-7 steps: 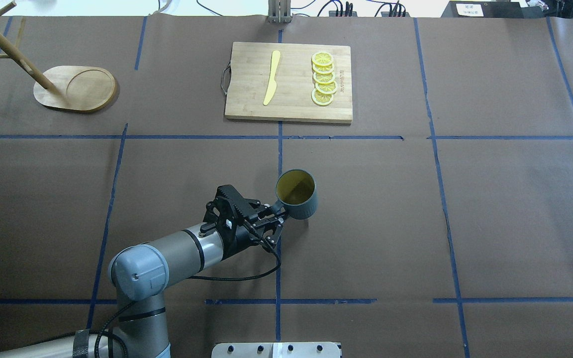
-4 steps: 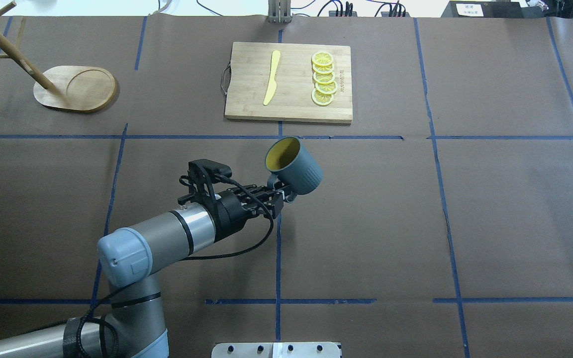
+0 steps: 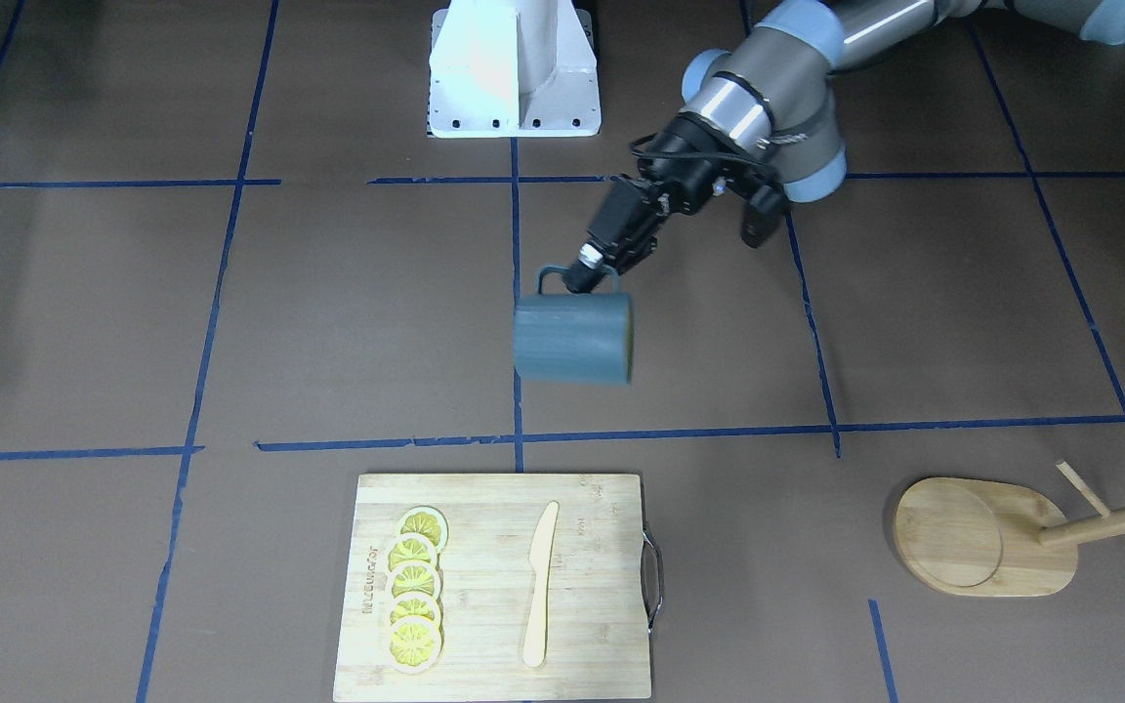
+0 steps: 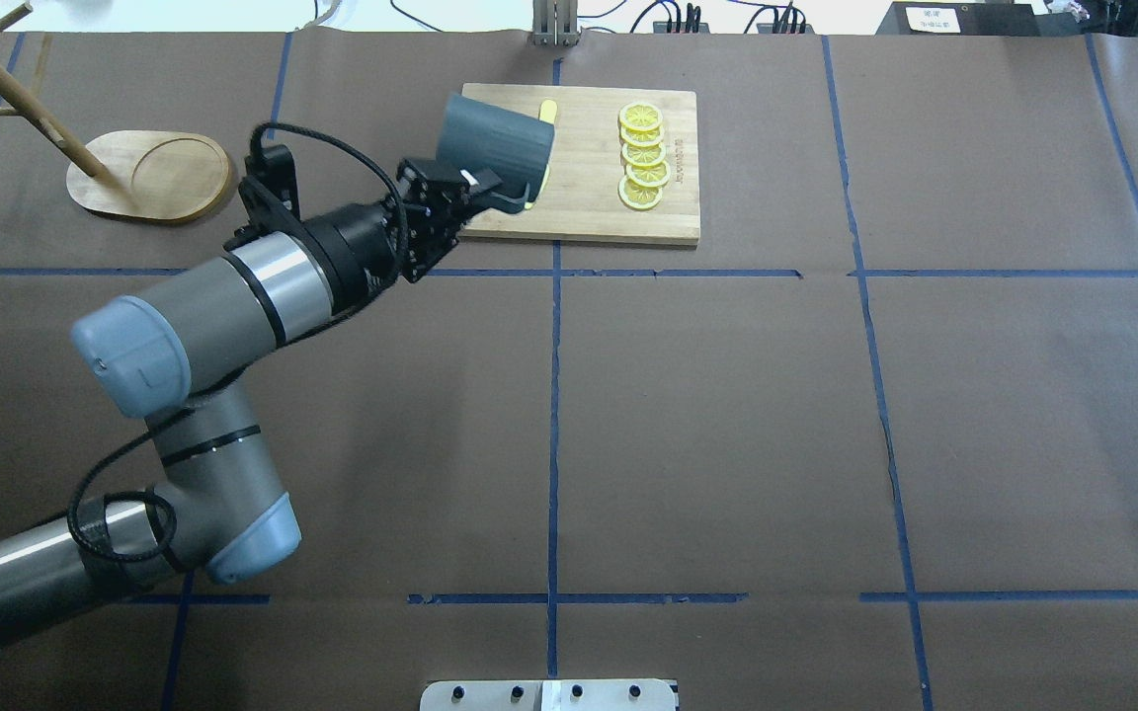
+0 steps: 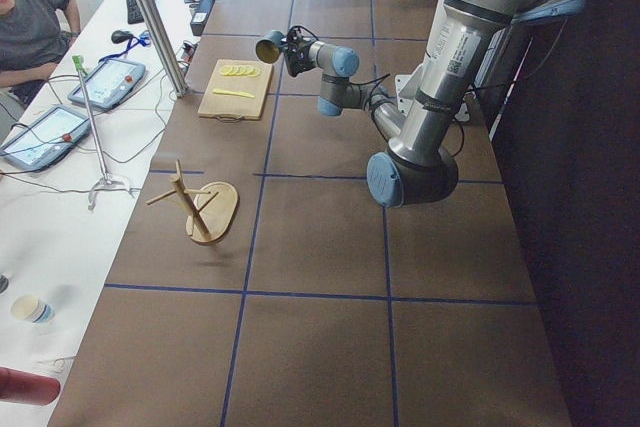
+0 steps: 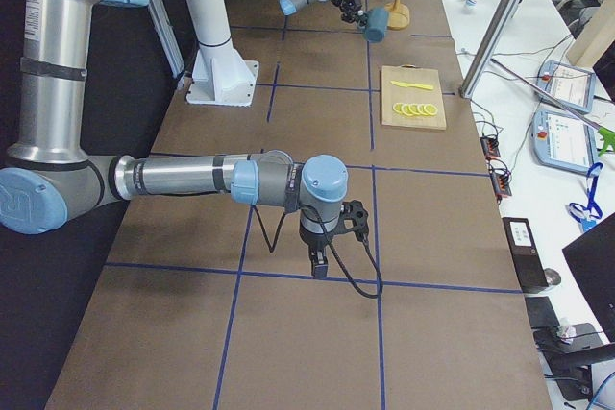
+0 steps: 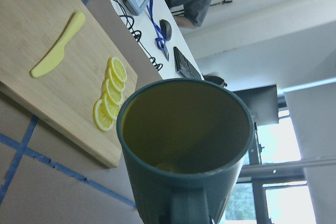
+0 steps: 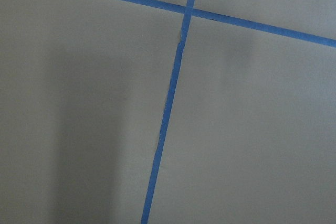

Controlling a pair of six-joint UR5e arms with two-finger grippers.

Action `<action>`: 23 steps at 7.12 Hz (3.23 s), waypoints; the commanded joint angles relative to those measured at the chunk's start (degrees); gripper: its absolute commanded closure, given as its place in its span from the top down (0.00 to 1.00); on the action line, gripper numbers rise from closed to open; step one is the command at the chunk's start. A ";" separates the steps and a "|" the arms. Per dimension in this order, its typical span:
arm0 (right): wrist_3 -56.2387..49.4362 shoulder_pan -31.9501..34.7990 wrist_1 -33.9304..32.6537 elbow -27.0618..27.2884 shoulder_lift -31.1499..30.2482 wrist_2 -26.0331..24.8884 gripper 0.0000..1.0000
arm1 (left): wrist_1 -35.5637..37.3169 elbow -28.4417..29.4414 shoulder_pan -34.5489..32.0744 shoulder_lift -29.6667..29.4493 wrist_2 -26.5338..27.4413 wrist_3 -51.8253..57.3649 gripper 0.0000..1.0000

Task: Hang cup on storage rack
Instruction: 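Lift the mug with the left gripper and carry it toward the wooden rack, then lower the mug's handle onto a peg of the wooden rack with the left gripper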

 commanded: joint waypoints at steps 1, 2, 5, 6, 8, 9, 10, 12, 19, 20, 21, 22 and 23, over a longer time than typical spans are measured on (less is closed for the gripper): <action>-0.09 0.00 0.01 0.12 -0.02 0.00 1.00 | -1.58 0.83 -7.97 1.04 -0.25 -19.58 0.00; -0.09 0.00 0.10 0.20 -0.02 0.00 1.00 | -4.71 1.79 -11.83 3.05 -0.25 -26.88 0.00; -0.09 0.00 0.10 0.21 0.07 0.00 1.00 | -21.92 12.21 -20.29 8.24 -1.56 -37.41 0.00; -0.18 0.00 0.10 0.29 -0.02 0.00 1.00 | -26.93 16.78 -22.83 8.34 -2.62 -38.89 0.00; -0.27 0.00 0.10 0.21 -0.02 0.00 1.00 | -29.97 21.56 -25.31 8.25 -4.47 -40.13 0.00; -0.35 0.00 0.10 0.21 -0.10 0.00 1.00 | -30.06 23.14 -26.80 8.25 -4.73 -41.71 0.00; -0.36 0.00 0.10 0.12 -0.11 -0.09 1.00 | -31.45 24.89 -27.51 8.34 -5.17 -42.07 0.00; -0.36 0.00 0.10 0.21 -0.11 0.00 1.00 | -38.12 29.90 -27.34 8.34 -5.26 -42.16 0.00; -0.36 0.00 0.10 0.21 -0.11 -0.09 1.00 | -47.10 38.70 -26.90 9.66 -5.18 -41.99 0.00; -0.36 0.00 0.10 0.21 -0.11 -0.09 1.00 | -48.24 39.93 -26.81 9.22 -5.17 -41.99 0.01; -0.44 0.00 0.10 0.21 -0.11 -0.09 1.00 | -48.25 40.20 -26.73 8.96 -5.09 -41.81 0.02; -0.36 0.00 0.10 0.21 -0.11 -0.09 1.00 | -48.25 40.20 -26.29 8.95 -5.00 -41.81 0.05; -0.36 0.00 0.10 0.21 -0.11 -0.09 1.00 | -48.25 40.29 -26.20 8.87 -4.82 -41.72 0.06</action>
